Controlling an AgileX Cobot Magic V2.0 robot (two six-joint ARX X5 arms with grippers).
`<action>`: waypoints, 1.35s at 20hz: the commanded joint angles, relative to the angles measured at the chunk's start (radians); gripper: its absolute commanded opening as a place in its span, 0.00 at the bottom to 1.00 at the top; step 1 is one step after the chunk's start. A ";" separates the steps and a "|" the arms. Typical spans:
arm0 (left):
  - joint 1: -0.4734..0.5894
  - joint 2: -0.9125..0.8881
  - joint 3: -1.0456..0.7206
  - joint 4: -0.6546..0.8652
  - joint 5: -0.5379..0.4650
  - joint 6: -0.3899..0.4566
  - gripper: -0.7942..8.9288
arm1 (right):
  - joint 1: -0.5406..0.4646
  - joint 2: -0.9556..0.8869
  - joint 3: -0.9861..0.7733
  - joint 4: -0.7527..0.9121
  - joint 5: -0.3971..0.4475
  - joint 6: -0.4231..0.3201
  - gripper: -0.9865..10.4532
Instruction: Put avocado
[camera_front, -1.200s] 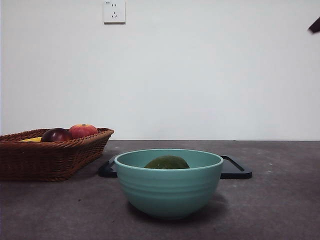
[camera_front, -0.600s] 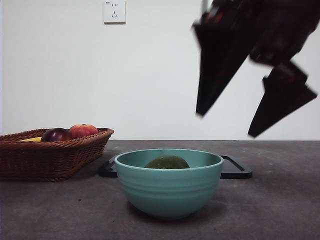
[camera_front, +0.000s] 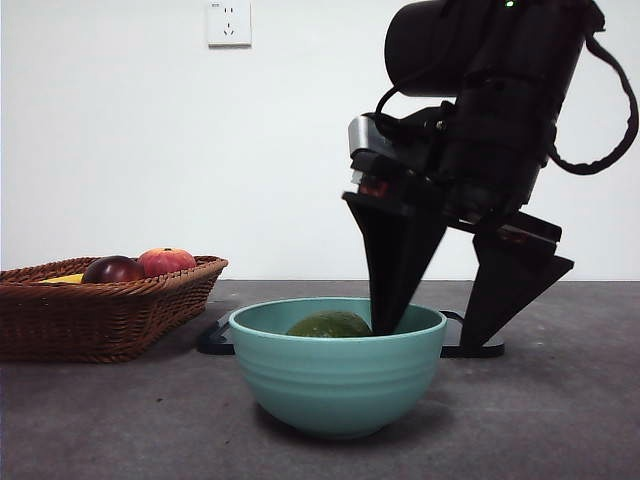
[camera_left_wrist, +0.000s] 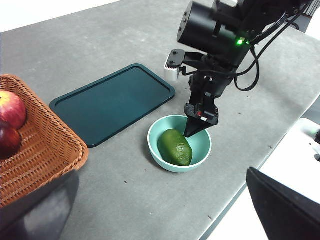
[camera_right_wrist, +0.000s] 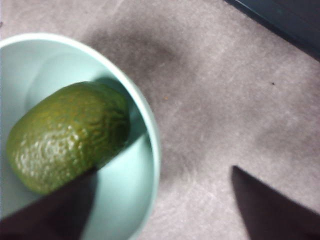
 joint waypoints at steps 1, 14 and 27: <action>-0.006 0.001 0.013 0.009 -0.004 -0.003 0.76 | 0.011 0.035 0.019 0.006 -0.003 0.013 0.27; -0.006 0.001 0.013 0.008 -0.004 -0.003 0.76 | 0.010 0.041 0.244 -0.185 0.060 0.075 0.09; -0.006 0.001 0.013 0.011 -0.004 -0.003 0.76 | -0.156 0.228 0.714 -0.342 0.037 0.079 0.09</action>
